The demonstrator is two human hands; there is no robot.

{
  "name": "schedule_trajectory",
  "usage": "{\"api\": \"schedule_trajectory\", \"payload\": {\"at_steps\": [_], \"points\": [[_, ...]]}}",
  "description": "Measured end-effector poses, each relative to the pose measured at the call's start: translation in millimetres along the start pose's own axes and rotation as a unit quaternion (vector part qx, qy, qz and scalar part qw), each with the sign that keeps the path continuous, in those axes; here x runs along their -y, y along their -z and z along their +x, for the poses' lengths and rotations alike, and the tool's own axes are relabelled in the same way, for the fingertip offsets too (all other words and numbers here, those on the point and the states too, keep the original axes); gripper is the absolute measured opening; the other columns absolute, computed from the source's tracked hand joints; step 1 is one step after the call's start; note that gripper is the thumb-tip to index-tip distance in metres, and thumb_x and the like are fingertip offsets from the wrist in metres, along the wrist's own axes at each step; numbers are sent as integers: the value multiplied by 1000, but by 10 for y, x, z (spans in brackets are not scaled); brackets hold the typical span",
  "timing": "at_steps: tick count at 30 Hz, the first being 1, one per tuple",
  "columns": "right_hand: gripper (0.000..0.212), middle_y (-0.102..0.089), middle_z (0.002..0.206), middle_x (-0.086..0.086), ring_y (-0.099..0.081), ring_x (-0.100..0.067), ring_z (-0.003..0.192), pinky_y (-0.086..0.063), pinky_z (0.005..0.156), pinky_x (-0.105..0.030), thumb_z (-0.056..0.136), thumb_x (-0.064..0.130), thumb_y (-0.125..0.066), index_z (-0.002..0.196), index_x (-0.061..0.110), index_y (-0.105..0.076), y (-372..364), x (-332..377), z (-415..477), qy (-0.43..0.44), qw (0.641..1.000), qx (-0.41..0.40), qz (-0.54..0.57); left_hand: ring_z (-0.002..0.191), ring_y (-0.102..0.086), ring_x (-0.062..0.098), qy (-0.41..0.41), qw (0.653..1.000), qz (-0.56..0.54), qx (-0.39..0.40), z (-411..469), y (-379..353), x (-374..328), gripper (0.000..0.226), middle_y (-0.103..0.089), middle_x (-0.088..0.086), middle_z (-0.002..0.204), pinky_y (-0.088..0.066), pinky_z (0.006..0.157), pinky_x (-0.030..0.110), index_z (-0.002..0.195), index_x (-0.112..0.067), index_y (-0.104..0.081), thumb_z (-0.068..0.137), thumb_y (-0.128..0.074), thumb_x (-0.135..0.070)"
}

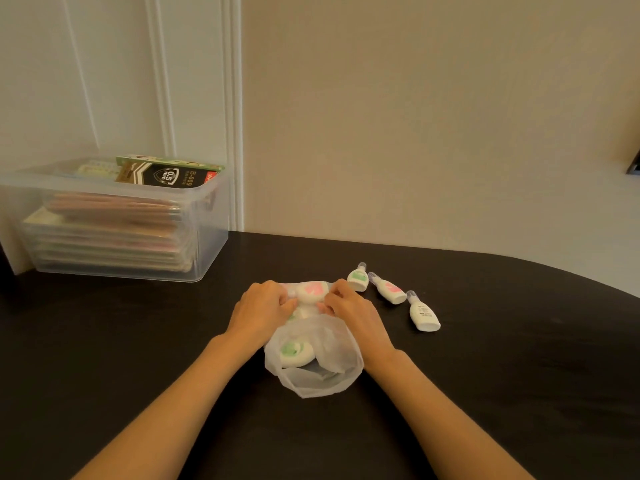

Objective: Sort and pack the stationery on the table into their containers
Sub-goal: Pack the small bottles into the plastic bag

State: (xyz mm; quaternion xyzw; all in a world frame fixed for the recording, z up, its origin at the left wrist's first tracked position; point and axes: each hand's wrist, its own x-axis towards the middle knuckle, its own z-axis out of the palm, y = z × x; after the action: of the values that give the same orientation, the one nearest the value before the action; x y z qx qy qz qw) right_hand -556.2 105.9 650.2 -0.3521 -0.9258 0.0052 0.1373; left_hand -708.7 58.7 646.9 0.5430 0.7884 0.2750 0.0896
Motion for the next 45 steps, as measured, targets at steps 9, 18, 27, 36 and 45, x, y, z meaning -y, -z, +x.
{"api": "schedule_trajectory", "payload": {"at_steps": [9,18,27,36,45], "points": [[28,-53,75,0,-47,-8,61,-44,62,-25,89,38,-56,71,19,-47,-138,-48,103,-155,960,-84,218,57,-40,13,44,999,10,-23,-9,88,-6,39,-42,-2,63,-30,51,25,63,-18,-39,90,-51,-43],[31,-44,71,5,-38,-7,60,-35,60,-19,96,22,-49,65,19,-43,-215,-76,219,-105,967,-112,205,60,-42,16,44,998,0,-49,51,18,-3,43,-43,0,64,-29,52,27,62,-16,-38,88,-56,-46],[30,-37,69,4,-26,-7,50,-19,44,-16,85,2,-59,64,16,-42,-217,-49,214,2,984,-149,97,60,-41,18,-79,995,37,-52,40,-24,55,40,-42,-3,62,-26,50,27,60,-20,-31,94,-49,-30],[33,-43,61,4,-36,-7,55,-29,55,-19,91,31,-57,65,16,-43,-227,-118,276,-165,929,-97,315,61,-43,15,60,997,8,-57,123,-12,8,45,-47,0,67,-32,55,27,65,-16,-41,86,-52,-55],[23,-44,77,-2,-42,-20,67,-39,66,-35,97,12,-43,75,12,-41,-183,-73,301,-25,984,-123,126,55,-32,16,-51,994,14,-90,111,-56,28,44,-37,-2,59,-23,49,29,58,-17,-30,92,-54,-32]]}}
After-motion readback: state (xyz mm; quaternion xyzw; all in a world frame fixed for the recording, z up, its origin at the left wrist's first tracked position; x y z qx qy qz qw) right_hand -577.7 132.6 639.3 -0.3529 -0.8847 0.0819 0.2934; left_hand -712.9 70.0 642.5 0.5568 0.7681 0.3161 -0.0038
